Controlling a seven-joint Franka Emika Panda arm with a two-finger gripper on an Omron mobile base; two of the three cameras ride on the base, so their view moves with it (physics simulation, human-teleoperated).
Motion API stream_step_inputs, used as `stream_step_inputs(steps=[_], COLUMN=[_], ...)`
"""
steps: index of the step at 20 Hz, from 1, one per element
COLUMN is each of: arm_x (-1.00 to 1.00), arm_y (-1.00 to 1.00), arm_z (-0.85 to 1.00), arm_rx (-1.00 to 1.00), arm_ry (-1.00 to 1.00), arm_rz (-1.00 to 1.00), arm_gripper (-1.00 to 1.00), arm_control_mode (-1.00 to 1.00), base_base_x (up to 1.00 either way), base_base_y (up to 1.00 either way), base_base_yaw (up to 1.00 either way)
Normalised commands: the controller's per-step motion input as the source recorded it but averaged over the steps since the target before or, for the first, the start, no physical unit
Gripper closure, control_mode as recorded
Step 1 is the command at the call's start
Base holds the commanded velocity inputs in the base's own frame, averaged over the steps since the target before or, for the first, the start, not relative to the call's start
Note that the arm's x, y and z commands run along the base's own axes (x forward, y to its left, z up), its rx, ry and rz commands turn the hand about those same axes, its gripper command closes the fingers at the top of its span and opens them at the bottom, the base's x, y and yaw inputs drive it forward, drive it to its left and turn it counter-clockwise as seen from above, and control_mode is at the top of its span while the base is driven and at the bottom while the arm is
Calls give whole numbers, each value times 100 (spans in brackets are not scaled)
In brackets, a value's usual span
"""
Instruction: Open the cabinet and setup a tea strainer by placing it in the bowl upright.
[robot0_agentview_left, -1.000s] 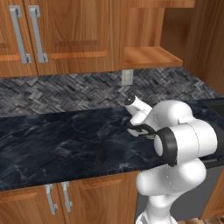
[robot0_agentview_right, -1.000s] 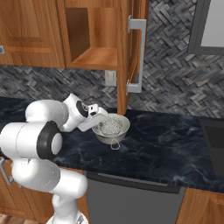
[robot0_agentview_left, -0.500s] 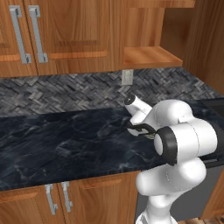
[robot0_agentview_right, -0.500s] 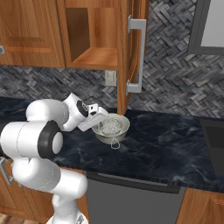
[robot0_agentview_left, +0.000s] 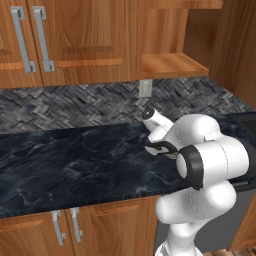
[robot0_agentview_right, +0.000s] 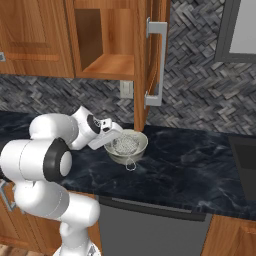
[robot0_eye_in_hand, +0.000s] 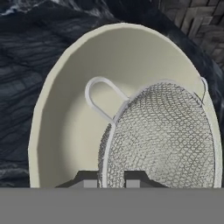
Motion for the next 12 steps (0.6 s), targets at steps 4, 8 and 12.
stream_step_inputs(steps=[4, 8, 12], arm_x=[0, 0, 0], arm_y=[9, 3, 0], arm_z=[0, 0, 0], arm_rx=[0, 0, 0], arm_ry=[0, 0, 0], arm_rz=[1, 1, 0], arm_gripper=[-100, -100, -100], arm_control_mode=[-100, -100, -100], base_base_x=[0, 0, 0], base_base_y=[0, 0, 0], base_base_yaw=[0, 0, 0])
